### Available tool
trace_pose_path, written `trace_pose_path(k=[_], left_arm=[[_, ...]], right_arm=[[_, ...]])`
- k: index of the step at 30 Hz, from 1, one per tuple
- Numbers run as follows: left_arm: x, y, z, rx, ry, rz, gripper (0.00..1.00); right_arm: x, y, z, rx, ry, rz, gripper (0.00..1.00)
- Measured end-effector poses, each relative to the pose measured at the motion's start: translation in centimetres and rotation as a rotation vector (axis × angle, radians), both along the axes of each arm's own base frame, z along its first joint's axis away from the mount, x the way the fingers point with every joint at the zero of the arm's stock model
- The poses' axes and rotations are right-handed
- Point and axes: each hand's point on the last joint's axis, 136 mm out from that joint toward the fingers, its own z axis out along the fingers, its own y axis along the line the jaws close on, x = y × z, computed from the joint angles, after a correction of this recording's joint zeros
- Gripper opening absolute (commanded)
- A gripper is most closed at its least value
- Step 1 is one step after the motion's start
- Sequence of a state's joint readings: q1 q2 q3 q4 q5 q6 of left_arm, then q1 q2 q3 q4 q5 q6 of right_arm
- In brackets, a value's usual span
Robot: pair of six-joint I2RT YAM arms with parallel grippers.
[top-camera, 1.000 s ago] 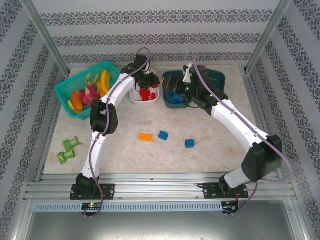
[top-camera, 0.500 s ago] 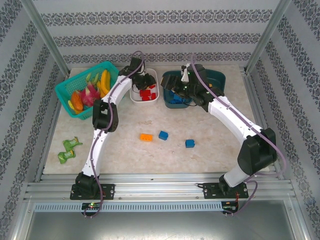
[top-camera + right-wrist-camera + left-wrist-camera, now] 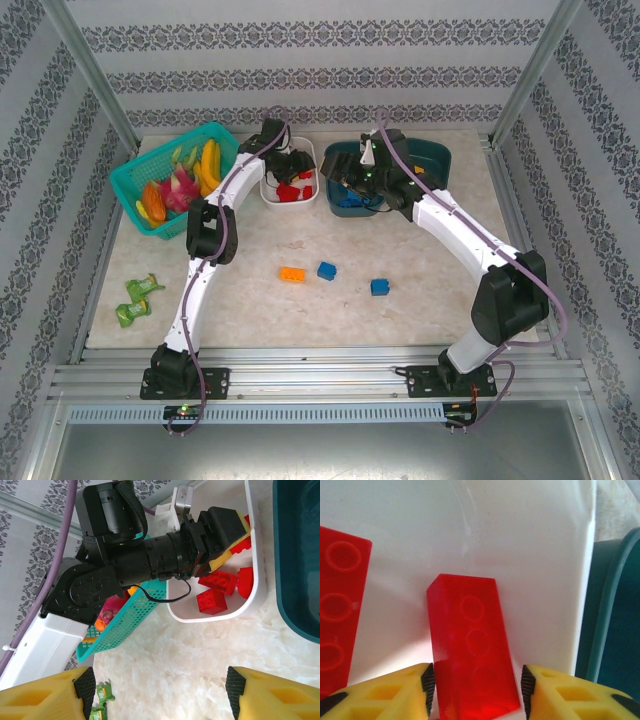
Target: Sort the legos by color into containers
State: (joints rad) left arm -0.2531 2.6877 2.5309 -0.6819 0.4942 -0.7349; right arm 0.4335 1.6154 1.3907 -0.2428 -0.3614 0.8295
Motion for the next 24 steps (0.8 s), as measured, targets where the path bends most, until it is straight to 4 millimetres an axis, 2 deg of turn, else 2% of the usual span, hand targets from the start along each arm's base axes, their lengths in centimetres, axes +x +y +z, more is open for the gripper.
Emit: trace_pose_path(k=[4, 6, 8, 11, 14, 16, 19, 22, 24], left_arm=[[0.0, 0.4, 2.5, 0.013, -0.028, 0.014, 0.61], [-0.2, 0.8, 5.2, 0.020, -0.061, 0.026, 0.61], [-0.6, 1.1, 8.7, 0.019, -0.105, 0.036, 0.60], [-1.9, 1.7, 15.1, 0.008, -0.191, 0.049, 0.60], [-4.5, 2.9, 21.8, 0.005, -0.279, 0.072, 0.60], [-7.1, 4.0, 25.1, 0.013, -0.317, 0.093, 0.60], [-12.5, 6.0, 27.6, 0.033, -0.330, 0.121, 0.62], [-18.9, 8.1, 26.7, 0.054, -0.298, 0.144, 0.64], [-23.9, 9.7, 24.2, 0.071, -0.247, 0.165, 0.66]], right_arm=[[-0.2, -0.1, -0.2, -0.017, 0.002, 0.008, 0.72], [-0.4, -0.3, -0.6, -0.034, 0.007, 0.012, 0.72], [-0.6, -0.5, -0.7, -0.056, 0.007, 0.016, 0.71], [-1.3, -0.8, -0.4, -0.094, -0.011, 0.022, 0.71], [-2.9, -0.1, 0.1, -0.152, -0.049, 0.070, 0.70], [-4.6, 1.3, -0.2, -0.211, -0.075, 0.134, 0.70], [-7.6, 3.7, -1.8, -0.324, -0.105, 0.276, 0.71], [-10.2, 5.8, -4.2, -0.444, -0.129, 0.440, 0.72], [-11.6, 7.0, -6.2, -0.529, -0.139, 0.552, 0.72]])
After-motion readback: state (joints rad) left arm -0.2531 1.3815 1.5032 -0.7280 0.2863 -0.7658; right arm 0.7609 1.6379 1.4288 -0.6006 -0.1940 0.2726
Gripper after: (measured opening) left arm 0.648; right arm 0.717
